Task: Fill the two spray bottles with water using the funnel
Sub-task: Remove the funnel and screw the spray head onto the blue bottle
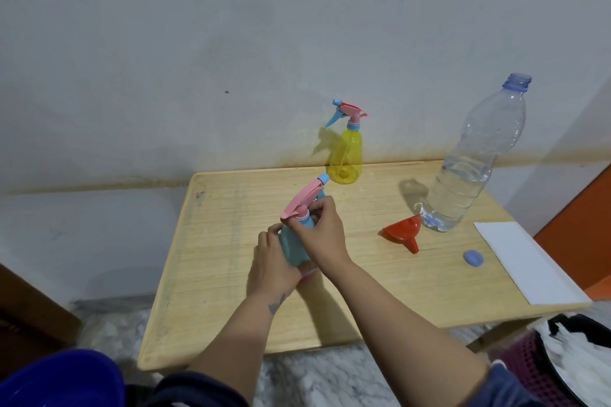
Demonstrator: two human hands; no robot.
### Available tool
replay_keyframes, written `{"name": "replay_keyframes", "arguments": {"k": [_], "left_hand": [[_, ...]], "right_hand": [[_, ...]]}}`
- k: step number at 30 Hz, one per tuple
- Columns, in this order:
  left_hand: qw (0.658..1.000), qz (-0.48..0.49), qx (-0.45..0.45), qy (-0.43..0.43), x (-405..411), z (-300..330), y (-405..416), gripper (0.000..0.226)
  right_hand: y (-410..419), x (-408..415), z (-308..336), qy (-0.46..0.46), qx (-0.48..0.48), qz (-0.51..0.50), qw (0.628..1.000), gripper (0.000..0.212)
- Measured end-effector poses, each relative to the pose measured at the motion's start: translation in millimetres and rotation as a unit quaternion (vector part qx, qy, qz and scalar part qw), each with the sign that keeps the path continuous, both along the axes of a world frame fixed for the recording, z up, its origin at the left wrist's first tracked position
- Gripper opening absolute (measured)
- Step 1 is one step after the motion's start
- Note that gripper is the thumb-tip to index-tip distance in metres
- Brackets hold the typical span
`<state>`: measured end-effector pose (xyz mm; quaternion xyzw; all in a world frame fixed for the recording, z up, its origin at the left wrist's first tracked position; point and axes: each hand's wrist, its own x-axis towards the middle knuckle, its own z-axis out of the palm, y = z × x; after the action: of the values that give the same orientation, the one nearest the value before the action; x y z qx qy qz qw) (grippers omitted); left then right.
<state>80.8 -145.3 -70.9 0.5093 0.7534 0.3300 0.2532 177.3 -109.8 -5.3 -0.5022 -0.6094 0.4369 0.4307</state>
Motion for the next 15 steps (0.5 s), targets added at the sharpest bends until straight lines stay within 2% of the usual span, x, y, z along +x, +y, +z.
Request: {"name": "replay_keyframes", "arguments": {"k": [2, 4, 6, 8, 11, 15], "left_hand": [[0.998, -0.019, 0.016, -0.05, -1.6, 0.1, 0.5, 0.1], [0.99, -0.053, 0.04, -0.122, -3.4, 4.5, -0.2, 0.096], [0.985, -0.084, 0.056, -0.142, -4.8, 7.9, -0.3, 0.089], [0.987, -0.083, 0.06, -0.12, -4.5, 9.4, 0.2, 0.082], [0.995, -0.046, 0.044, -0.081, 0.1, 10.1, -0.6, 0.072], [0.998, 0.019, 0.036, -0.042, 14.0, 11.4, -4.0, 0.073]], "right_hand": [[-1.7, 4.7, 0.2, 0.012, -0.013, 0.045, 0.999, 0.035], [-0.7, 10.0, -0.9, -0.006, 0.003, 0.079, 0.997, 0.022], [1.4, 12.8, -2.0, -0.029, 0.029, 0.084, 0.996, 0.013], [3.6, 11.9, -2.1, -0.036, 0.027, 0.058, 0.997, 0.011], [4.6, 6.4, -1.8, -0.021, 0.006, -0.001, 1.0, 0.023], [1.1, 0.1, -0.5, -0.017, 0.01, -0.031, 0.999, 0.028]]}}
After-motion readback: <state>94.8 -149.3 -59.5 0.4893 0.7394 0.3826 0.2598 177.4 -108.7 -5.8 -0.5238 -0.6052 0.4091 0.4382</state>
